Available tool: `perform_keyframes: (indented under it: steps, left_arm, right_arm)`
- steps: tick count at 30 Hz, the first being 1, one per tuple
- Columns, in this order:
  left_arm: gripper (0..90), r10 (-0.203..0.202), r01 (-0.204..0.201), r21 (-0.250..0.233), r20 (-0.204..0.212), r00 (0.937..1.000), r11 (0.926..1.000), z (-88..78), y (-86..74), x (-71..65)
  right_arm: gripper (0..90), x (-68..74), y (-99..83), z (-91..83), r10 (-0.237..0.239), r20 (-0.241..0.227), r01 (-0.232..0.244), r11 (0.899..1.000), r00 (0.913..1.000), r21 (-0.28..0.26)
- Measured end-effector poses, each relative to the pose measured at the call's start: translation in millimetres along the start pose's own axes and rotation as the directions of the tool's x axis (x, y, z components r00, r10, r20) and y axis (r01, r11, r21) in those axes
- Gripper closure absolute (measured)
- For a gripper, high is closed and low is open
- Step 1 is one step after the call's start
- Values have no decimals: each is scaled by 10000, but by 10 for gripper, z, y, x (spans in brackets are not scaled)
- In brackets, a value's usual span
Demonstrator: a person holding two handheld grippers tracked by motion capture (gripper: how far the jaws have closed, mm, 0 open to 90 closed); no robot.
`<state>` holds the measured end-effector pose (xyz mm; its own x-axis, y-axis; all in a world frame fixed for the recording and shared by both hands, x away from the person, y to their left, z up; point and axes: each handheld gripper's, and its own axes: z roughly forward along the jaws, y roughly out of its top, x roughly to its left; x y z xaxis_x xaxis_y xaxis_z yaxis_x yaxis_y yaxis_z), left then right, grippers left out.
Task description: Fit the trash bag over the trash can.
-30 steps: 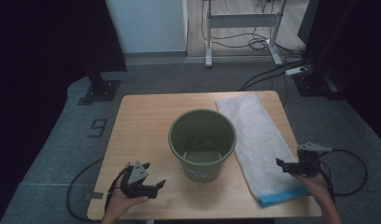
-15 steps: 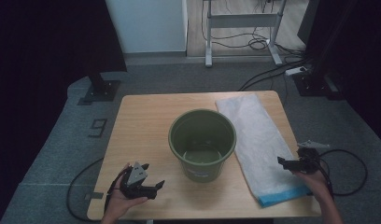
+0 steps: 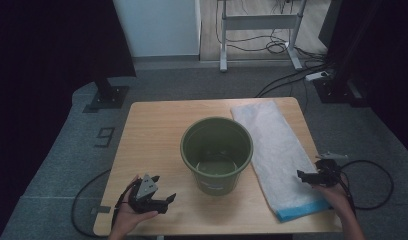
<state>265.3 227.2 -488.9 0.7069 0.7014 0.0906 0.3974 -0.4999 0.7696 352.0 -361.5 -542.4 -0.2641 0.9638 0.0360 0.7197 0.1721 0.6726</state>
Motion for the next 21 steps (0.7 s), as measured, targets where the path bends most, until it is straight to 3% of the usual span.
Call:
perform_keyframes:
  steps: [5,7,11,14,15,17,21]
  left_arm:
    - [143,34,-34,-30,5,10000,10000,0,-6,2]
    - [143,32,-32,-32,6,10000,10000,3,-10,4]
    - [144,59,-59,33,-1,10000,10000,15,-17,4]
    - [144,72,-72,48,4,10000,10000,17,-16,2]
    - [144,74,-74,45,4,10000,10000,15,-14,1]
    - [144,78,-78,20,3,10000,10000,8,-10,1]
    - [144,95,-95,-7,-13,10000,10000,-6,-4,2]
  right_arm:
    - [19,16,-55,43,-76,5,76,9998,10000,201]
    - [33,37,-73,46,-203,192,200,9997,9996,138]
    - [86,78,-85,32,-319,100,319,9995,9994,3]
    - [219,113,-87,5,-568,-132,566,9983,9983,-153]
    - [314,144,-80,-13,-759,-308,753,9970,9966,-180]
    - [352,159,-76,-20,-811,-346,806,9966,9961,-169]
    - [569,212,-58,-41,-1022,-566,1016,9947,9931,-143]
